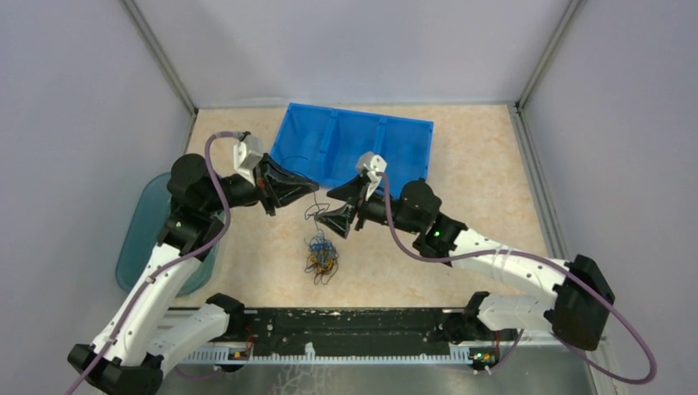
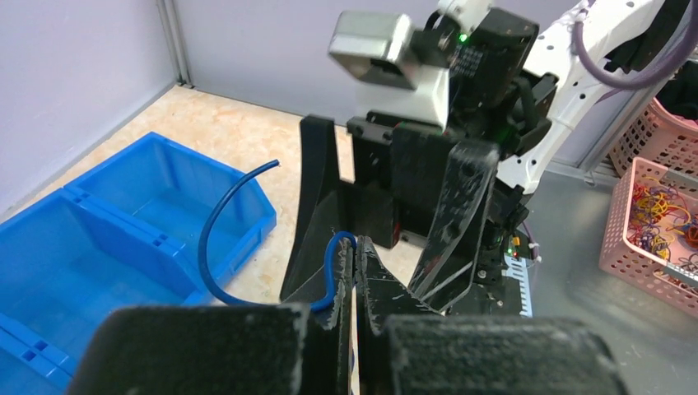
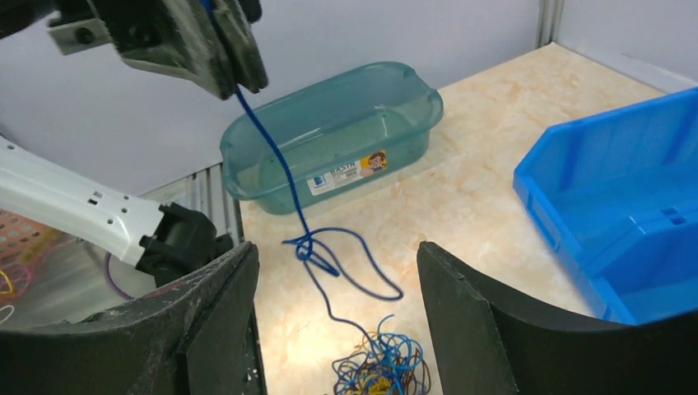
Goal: Untangle the cables
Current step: Untie the cable.
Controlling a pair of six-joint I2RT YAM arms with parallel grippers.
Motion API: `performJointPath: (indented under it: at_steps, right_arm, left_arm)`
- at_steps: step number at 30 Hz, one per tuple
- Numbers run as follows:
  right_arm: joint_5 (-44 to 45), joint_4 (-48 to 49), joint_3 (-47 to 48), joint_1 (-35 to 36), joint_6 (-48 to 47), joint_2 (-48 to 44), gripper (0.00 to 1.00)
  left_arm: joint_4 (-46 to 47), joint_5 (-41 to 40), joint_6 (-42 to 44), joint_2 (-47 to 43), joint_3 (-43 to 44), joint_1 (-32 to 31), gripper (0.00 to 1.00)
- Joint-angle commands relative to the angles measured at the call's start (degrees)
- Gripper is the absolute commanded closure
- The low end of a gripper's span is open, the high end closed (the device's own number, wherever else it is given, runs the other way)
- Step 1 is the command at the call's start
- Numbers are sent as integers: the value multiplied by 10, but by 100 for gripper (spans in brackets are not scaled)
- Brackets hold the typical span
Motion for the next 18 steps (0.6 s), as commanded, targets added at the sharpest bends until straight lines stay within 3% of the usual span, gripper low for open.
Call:
performJointPath:
  at_steps: [1, 9, 14, 18]
  right_arm:
    - [-1, 105, 60, 16, -17, 46, 31]
    - [50, 200, 34, 21, 14, 119, 40]
    - [57, 257, -15, 31, 48, 149, 58]
    - [73, 295, -48, 40, 65, 165, 52]
  left_arm:
    - [-14, -11, -11, 3, 31, -4, 100]
    - [-20, -15, -9, 6, 65, -4, 100]
    - [-30, -26, 11, 18, 122, -4, 100]
    - [-35, -43, 34, 25, 162, -4, 100]
